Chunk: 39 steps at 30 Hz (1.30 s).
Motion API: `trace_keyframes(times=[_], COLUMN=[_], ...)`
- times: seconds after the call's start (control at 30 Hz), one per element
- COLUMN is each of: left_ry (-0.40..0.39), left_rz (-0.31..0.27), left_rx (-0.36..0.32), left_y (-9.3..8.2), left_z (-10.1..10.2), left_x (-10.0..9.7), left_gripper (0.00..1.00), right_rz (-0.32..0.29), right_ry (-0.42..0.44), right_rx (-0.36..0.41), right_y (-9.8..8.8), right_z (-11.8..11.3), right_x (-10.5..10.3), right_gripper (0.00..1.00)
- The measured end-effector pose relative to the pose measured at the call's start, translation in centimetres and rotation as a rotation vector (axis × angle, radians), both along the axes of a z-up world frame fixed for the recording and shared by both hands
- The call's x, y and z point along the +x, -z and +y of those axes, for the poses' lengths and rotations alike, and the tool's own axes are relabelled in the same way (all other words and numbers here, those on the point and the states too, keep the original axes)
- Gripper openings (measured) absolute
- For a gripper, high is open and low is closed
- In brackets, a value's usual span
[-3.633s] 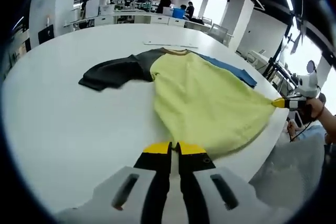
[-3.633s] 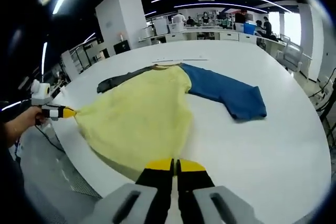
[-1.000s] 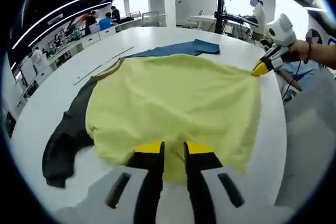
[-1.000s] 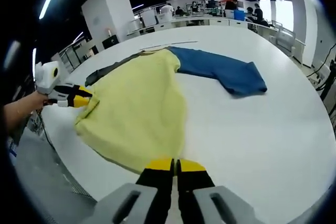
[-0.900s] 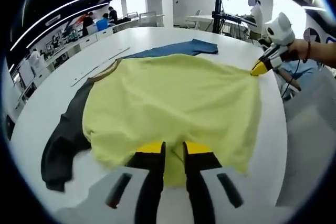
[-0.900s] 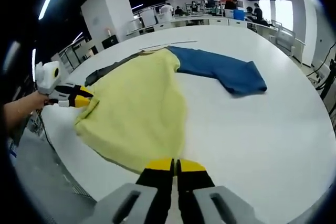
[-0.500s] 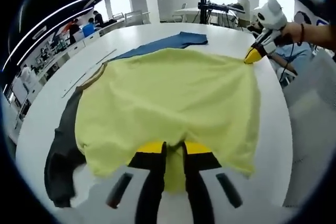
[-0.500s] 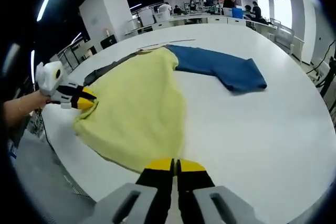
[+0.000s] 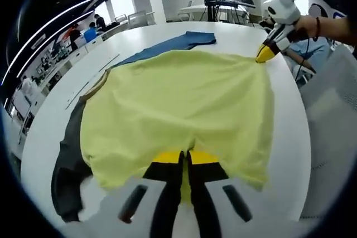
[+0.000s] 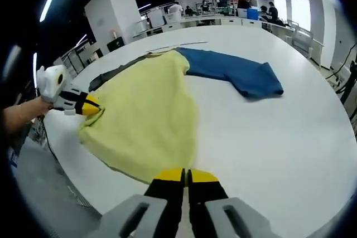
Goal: Fold the garment on the visible template until the final outline fits inside the template.
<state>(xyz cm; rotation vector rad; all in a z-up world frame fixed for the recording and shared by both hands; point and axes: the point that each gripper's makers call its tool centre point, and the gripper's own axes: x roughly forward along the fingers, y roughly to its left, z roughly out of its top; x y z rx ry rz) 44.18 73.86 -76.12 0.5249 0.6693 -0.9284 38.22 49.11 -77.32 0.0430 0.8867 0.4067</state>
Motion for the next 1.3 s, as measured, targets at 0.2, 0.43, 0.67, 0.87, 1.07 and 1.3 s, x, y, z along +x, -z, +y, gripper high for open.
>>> trace_keyframes(times=[0.2, 0.43, 0.67, 0.87, 1.07, 1.3], left_ry=[-0.061, -0.216, -0.385, -0.513, -0.596, -0.657], left_rz=[-0.017, -0.003, 0.095, 0.179, 0.255, 0.300], left_rx=[-0.030, -0.062, -0.080, -0.106, -0.160, -0.165], left_y=[-1.6, -3.8, -3.9, -3.5, -3.0, -2.1], left_z=[1.0, 4.2, 8.4, 10.8, 11.5, 11.8], left_x=[-0.2, -1.8, -5.1, -7.1, -8.9, -11.2], left_gripper=[0.00, 0.00, 0.00, 0.00, 0.00, 0.00], right_rz=[-0.006, -0.023, -0.025, -0.029, -0.022, 0.001], right_ry=[-0.014, -0.008, -0.006, -0.015, -0.026, -0.052], right_rx=[-0.007, 0.031, 0.055, 0.056, 0.055, 0.046], right_y=[-0.3, -1.4, -2.0, -2.4, -2.7, -2.8], right_z=[0.0, 0.1, 0.1, 0.1, 0.1, 0.5], right_x=[0.1, 0.1, 0.1, 0.2, -0.1, -0.8], right_gripper=[0.00, 0.00, 0.00, 0.00, 0.00, 0.00])
